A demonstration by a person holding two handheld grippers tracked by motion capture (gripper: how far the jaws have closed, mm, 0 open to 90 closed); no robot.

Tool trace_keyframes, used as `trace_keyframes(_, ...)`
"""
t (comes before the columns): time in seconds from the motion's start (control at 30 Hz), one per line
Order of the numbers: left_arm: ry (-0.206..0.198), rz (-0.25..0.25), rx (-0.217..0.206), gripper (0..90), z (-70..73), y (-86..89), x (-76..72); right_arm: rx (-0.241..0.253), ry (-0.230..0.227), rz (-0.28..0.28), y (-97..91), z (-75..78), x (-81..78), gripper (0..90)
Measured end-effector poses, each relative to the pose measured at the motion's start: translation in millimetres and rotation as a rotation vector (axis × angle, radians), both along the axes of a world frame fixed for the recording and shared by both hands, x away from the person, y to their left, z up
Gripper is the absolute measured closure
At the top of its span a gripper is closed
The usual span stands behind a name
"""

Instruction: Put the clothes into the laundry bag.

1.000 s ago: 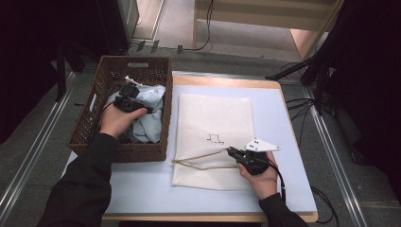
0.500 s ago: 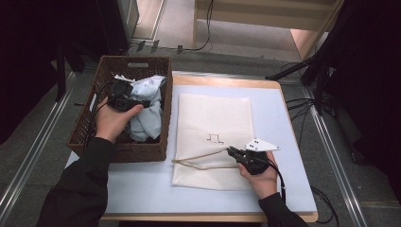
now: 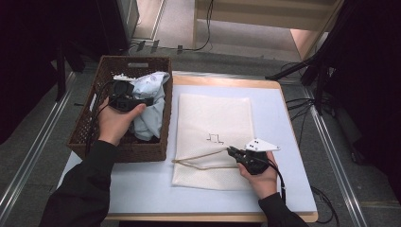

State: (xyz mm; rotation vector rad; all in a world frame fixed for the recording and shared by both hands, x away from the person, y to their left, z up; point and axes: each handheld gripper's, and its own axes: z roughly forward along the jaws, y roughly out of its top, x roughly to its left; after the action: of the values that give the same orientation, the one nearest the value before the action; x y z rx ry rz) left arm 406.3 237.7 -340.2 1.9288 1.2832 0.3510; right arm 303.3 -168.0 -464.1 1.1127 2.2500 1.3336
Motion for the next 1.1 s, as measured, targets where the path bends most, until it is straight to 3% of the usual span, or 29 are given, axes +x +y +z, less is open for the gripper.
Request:
trace_keyframes(0.8, -0.019, -0.109, -0.047, 67.0, 10.5, -67.9, -19.6, 0.008, -0.002, -0.005, 0.2, 0.7, 1.3, 87.7)
trace_keyframes(1.0, -0.008, -0.18, -0.075, 67.0, 7.5, -98.1, -30.7, 0.011, -0.003, -0.004, 0.1, 1.3, 1.4, 87.7)
trace_keyframes(1.07, 0.002, -0.213, -0.058, 67.1, 2.0, -116.4, -36.6, 0.012, -0.004, -0.005, 0.0, 1.6, 1.3, 87.7)
trace_keyframes(1.1, 0.002, -0.213, -0.058, 67.1, 2.0, -116.4, -36.6, 0.012, -0.004, -0.005, 0.0, 1.6, 1.3, 87.7)
